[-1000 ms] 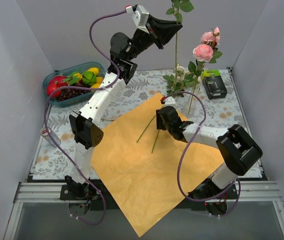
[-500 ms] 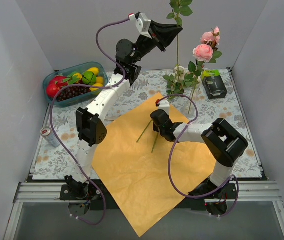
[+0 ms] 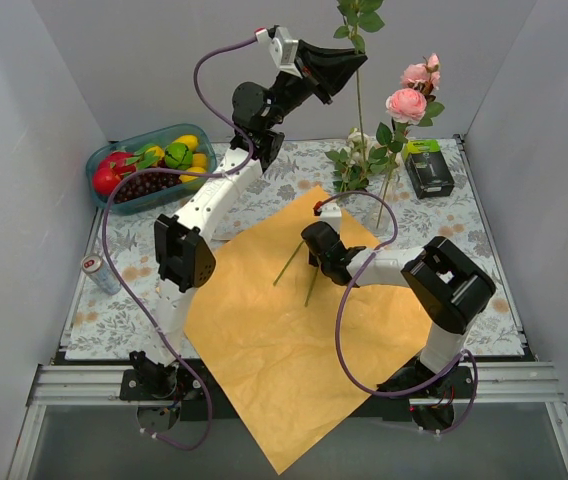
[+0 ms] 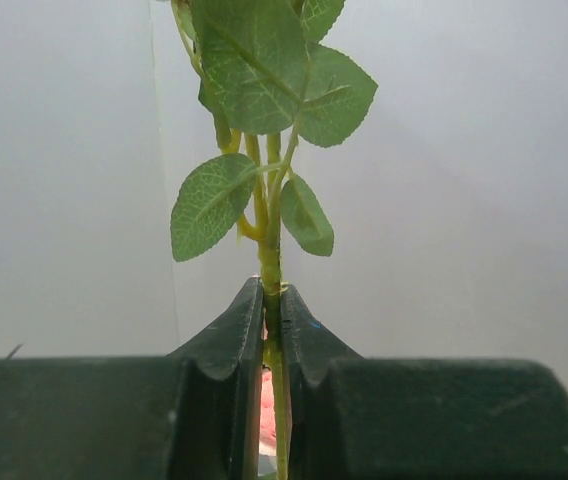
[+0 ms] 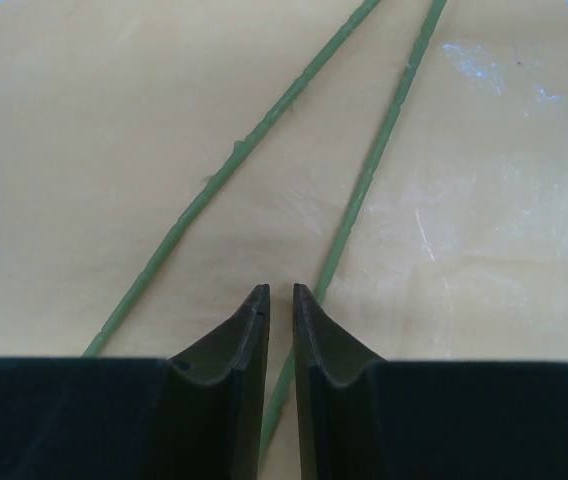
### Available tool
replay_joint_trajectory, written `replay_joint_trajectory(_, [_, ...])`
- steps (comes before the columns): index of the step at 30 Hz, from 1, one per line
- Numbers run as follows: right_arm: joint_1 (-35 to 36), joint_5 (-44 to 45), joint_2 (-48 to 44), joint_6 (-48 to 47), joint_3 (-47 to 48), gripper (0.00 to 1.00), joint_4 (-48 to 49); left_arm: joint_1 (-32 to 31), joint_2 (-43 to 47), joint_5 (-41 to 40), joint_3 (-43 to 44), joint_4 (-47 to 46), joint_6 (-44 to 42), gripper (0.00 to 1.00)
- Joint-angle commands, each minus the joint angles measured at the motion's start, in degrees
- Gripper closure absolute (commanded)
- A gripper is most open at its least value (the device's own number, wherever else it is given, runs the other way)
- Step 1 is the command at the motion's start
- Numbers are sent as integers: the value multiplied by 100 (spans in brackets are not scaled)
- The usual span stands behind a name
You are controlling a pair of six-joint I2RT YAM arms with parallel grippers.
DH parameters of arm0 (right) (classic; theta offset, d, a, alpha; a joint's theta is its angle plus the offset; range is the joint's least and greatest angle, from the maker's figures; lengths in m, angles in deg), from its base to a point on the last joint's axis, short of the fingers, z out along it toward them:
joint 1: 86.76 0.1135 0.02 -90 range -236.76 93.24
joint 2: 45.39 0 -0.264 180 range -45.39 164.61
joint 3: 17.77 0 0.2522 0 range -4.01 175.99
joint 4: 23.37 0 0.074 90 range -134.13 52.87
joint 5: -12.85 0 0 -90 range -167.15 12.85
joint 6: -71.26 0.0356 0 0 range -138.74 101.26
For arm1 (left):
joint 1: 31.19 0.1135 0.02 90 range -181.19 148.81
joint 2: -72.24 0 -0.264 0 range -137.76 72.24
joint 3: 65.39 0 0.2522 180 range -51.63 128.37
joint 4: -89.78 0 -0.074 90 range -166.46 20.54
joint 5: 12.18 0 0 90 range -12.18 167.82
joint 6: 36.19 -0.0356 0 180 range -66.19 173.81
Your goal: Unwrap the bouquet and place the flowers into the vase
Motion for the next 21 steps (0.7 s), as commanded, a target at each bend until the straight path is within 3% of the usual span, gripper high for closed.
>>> replay_joint_trajectory(1, [39, 66, 98, 135, -76, 78, 87, -69, 557, 42, -39, -308, 234, 100])
replay_joint_trajectory(6, [47, 75, 46, 153, -173, 82, 149, -131, 285, -46, 374, -291, 357, 100])
replay_joint_trajectory(21, [48, -127, -77, 188, -515, 90, 482, -333, -85, -99, 542, -440, 524, 100])
